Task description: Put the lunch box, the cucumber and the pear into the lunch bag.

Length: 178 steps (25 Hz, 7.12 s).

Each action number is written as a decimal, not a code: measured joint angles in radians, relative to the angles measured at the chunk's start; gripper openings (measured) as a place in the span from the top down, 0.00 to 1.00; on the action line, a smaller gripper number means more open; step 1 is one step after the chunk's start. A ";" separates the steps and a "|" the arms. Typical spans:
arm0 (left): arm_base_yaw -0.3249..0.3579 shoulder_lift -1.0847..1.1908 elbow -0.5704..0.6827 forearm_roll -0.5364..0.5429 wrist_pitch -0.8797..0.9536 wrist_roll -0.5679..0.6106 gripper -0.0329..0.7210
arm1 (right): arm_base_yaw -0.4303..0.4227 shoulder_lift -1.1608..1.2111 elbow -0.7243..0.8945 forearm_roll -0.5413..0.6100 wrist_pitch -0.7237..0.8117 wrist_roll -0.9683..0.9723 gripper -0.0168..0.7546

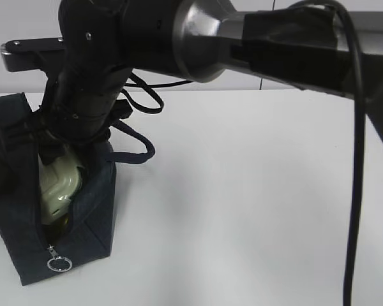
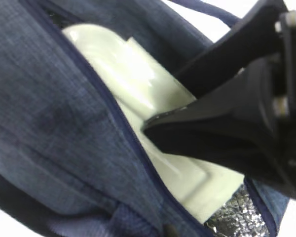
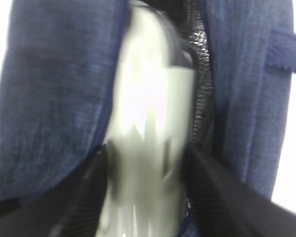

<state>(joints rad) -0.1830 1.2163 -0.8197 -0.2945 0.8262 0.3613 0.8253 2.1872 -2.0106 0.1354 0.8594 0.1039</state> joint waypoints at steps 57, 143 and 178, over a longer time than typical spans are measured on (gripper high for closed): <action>-0.132 0.356 -0.395 0.004 0.097 -0.044 0.96 | -0.159 -0.522 0.689 -0.251 -0.186 0.214 0.97; -0.211 -0.425 0.378 -0.318 -0.486 0.297 0.56 | 0.126 -0.244 1.247 0.044 -1.358 -0.119 0.47; -0.211 -0.431 0.378 -0.311 -0.487 0.297 0.57 | 0.128 -0.365 1.205 0.098 -1.130 -0.229 0.98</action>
<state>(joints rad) -0.3936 0.7851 -0.4422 -0.6050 0.3392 0.6584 0.9537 1.8226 -0.8057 0.2337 -0.2708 -0.1251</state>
